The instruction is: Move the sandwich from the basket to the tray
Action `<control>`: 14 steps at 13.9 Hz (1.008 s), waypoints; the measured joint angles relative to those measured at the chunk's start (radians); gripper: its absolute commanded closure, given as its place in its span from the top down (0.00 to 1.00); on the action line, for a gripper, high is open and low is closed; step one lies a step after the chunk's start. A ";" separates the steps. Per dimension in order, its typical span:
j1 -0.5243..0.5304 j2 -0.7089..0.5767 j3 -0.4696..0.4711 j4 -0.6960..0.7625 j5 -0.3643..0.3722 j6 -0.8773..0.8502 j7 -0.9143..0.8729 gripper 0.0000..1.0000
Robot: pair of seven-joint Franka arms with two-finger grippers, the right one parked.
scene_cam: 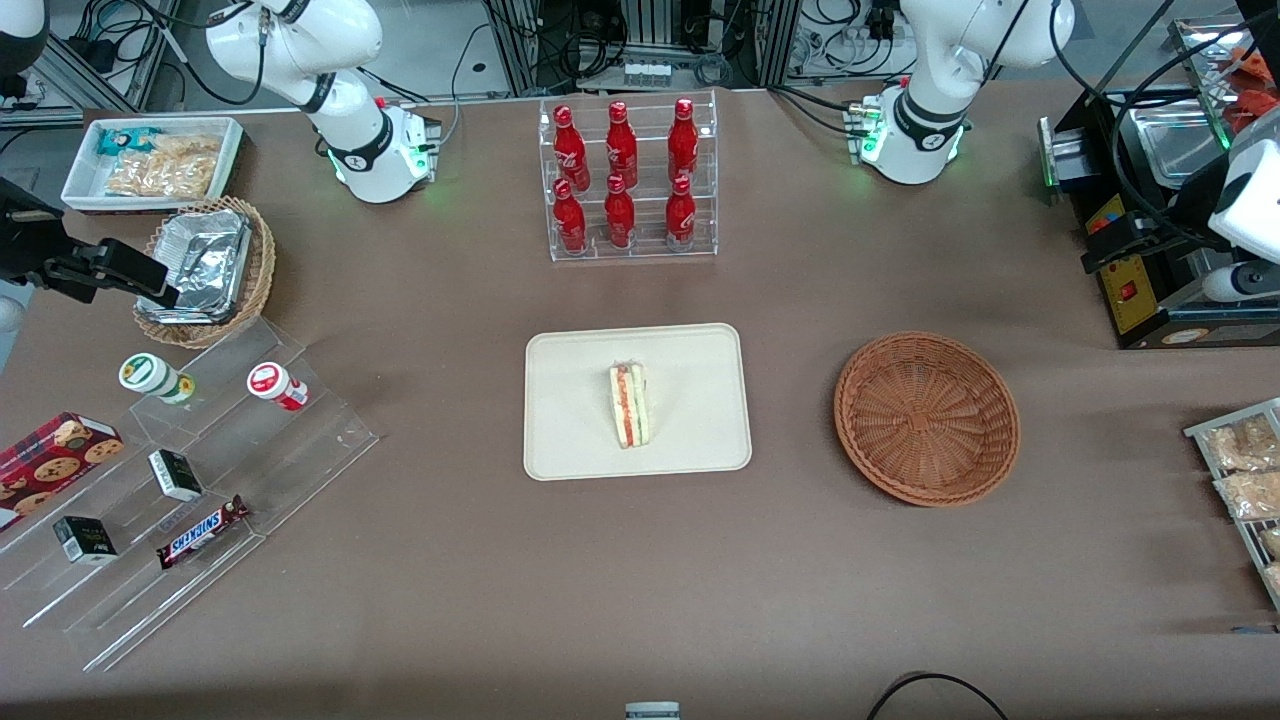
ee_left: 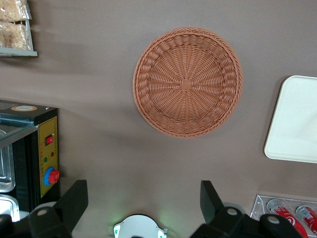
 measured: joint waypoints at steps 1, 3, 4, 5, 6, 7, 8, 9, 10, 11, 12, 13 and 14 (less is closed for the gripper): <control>0.003 0.000 -0.012 0.001 0.000 -0.001 -0.001 1.00; 0.158 0.001 -0.165 0.001 -0.013 -0.002 -0.002 1.00; 0.296 0.001 -0.302 0.002 -0.023 -0.002 -0.001 1.00; 0.425 0.001 -0.432 0.004 -0.028 -0.002 -0.001 1.00; 0.544 0.002 -0.554 0.009 -0.031 -0.002 -0.001 1.00; 0.633 0.004 -0.642 0.014 -0.032 -0.002 -0.001 1.00; 0.678 0.006 -0.685 0.017 -0.032 -0.002 -0.001 1.00; 0.692 0.009 -0.696 0.020 -0.032 0.001 0.000 1.00; 0.696 0.011 -0.697 0.022 -0.032 0.012 0.007 1.00; 0.697 0.012 -0.697 0.023 -0.032 0.037 0.020 1.00; 0.697 0.013 -0.697 0.023 -0.032 0.061 0.032 1.00; 0.697 0.013 -0.697 0.024 -0.032 0.069 0.043 1.00; 0.697 0.014 -0.698 0.024 -0.032 0.071 0.057 1.00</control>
